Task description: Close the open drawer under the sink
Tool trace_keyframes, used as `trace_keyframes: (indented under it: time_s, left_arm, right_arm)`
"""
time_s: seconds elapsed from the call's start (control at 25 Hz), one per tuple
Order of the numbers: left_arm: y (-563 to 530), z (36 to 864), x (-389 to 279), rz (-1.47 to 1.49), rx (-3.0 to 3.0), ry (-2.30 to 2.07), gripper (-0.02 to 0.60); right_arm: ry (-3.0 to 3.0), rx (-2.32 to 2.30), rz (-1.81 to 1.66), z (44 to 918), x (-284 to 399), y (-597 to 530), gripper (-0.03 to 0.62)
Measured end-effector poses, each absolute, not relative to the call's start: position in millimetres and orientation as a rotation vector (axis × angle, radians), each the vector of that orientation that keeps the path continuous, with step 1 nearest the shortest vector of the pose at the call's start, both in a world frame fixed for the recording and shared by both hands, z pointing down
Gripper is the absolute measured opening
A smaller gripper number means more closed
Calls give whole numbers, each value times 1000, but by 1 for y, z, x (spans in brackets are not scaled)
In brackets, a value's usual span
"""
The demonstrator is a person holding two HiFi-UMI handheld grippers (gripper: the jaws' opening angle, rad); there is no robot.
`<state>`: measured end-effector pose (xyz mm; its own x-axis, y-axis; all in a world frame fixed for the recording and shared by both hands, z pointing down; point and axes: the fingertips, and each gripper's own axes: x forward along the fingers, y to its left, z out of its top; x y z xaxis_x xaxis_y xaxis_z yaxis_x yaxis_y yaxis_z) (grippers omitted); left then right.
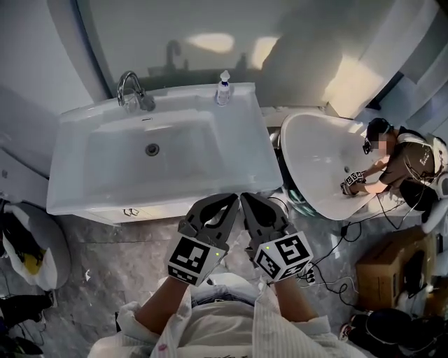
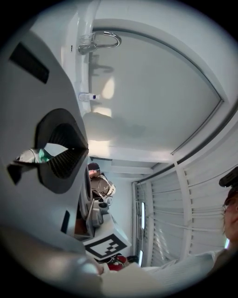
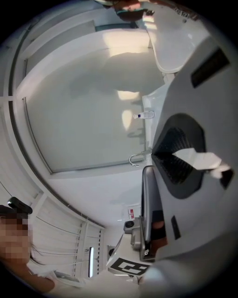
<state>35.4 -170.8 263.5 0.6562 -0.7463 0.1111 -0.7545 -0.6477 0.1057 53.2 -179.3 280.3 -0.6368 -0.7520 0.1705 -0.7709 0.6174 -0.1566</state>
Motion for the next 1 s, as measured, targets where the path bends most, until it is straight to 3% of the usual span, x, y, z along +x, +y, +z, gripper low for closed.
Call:
trace_keyframes:
  time_s: [1.0]
  left_arm:
    - [-143, 232, 21, 18, 2740, -1256, 15]
  right_arm:
    - [-2835, 1174, 262, 234, 40, -151, 6]
